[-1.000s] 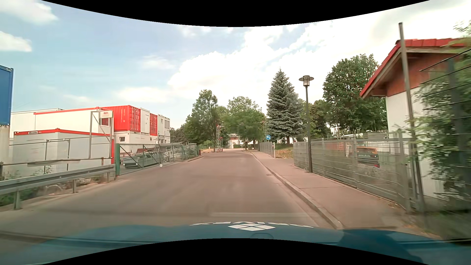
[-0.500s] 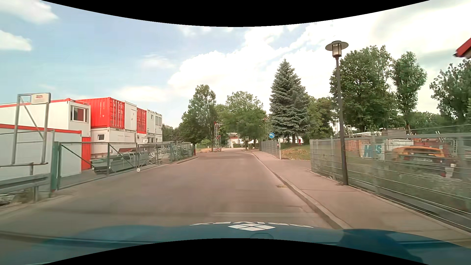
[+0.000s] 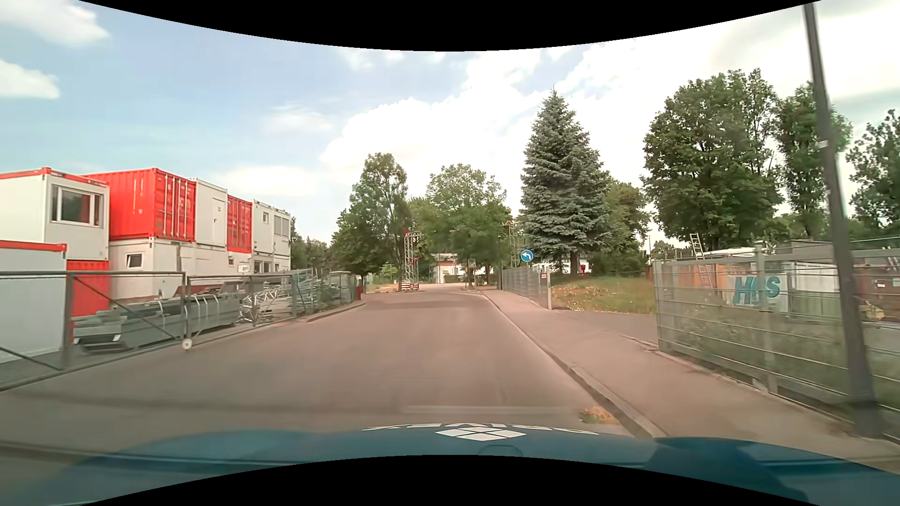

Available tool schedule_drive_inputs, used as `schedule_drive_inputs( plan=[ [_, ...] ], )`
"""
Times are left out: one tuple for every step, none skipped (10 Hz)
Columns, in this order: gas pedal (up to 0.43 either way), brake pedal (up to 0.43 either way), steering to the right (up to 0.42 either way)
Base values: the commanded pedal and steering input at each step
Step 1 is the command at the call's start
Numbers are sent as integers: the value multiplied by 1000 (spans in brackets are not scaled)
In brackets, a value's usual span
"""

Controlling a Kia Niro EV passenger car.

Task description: Follow the waypoints while adhering to traffic rules and regulations

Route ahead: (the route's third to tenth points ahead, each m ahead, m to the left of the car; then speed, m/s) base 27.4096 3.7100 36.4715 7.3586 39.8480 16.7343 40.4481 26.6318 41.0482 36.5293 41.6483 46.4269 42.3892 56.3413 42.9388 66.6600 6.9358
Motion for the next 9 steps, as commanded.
schedule_drive_inputs(
  plan=[
    [138, 0, 1],
    [138, 0, 1],
    [138, 0, 1],
    [138, 0, 1],
    [138, 0, 1],
    [138, 0, 1],
    [138, 0, 1],
    [138, 0, 3],
    [138, 0, 4]
  ],
)
